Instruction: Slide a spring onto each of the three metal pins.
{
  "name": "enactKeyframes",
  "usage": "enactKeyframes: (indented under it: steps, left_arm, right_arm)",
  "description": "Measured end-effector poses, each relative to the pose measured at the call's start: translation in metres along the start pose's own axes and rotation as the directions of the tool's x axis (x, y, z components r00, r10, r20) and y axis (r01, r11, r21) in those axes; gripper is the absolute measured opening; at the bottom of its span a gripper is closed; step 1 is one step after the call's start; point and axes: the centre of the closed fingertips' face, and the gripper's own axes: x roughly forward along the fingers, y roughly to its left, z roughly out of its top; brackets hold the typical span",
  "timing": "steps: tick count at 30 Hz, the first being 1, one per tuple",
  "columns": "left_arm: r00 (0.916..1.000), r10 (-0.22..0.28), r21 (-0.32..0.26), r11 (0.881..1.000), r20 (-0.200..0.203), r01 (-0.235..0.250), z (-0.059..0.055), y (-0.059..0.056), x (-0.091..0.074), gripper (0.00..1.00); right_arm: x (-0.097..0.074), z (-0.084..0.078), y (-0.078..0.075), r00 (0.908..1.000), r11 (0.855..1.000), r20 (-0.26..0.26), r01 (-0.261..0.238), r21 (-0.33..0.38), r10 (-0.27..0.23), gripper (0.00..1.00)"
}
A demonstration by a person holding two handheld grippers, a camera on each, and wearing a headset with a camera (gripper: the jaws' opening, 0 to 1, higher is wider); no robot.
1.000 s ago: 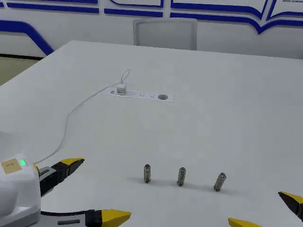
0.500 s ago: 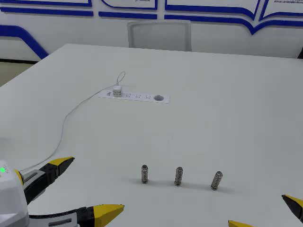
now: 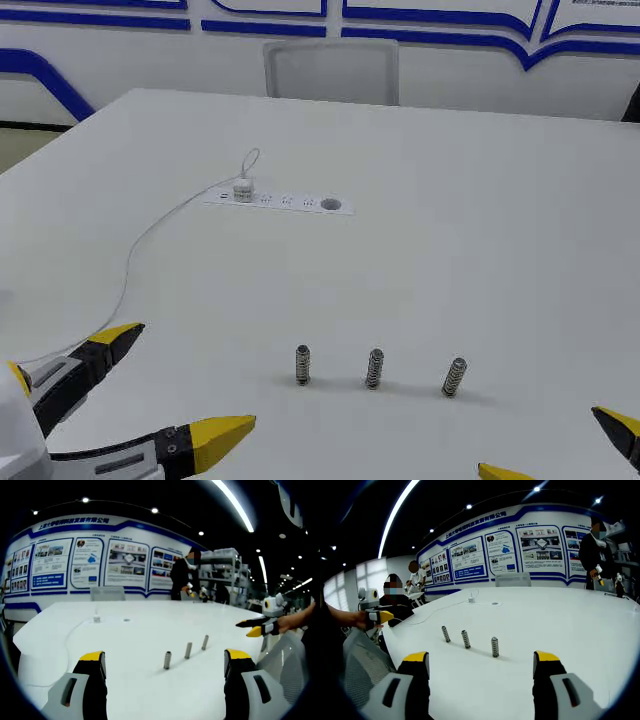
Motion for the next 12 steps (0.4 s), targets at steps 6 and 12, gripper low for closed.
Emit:
enactKeyframes:
  steps: [6, 12]
  left_arm:
    - [1.0, -0.004, 0.004, 1.0, 0.0, 0.004, 0.0003, -0.0028, -0.0001, 1.0]
    - [1.0, -0.007, -0.008, 1.0, -0.001, 0.007, -0.0005, -0.0025, 0.0002, 1.0]
  right_arm:
    - [0.0007, 0.0003, 0.0026, 1.0, 1.0, -0.004, -0.005, -0.02, 0.005, 0.85]
    - [-0.0019, 0.0045, -0.0056, 0.9993, 1.0, 0.021, 0.03, -0.005, -0.03, 0.84]
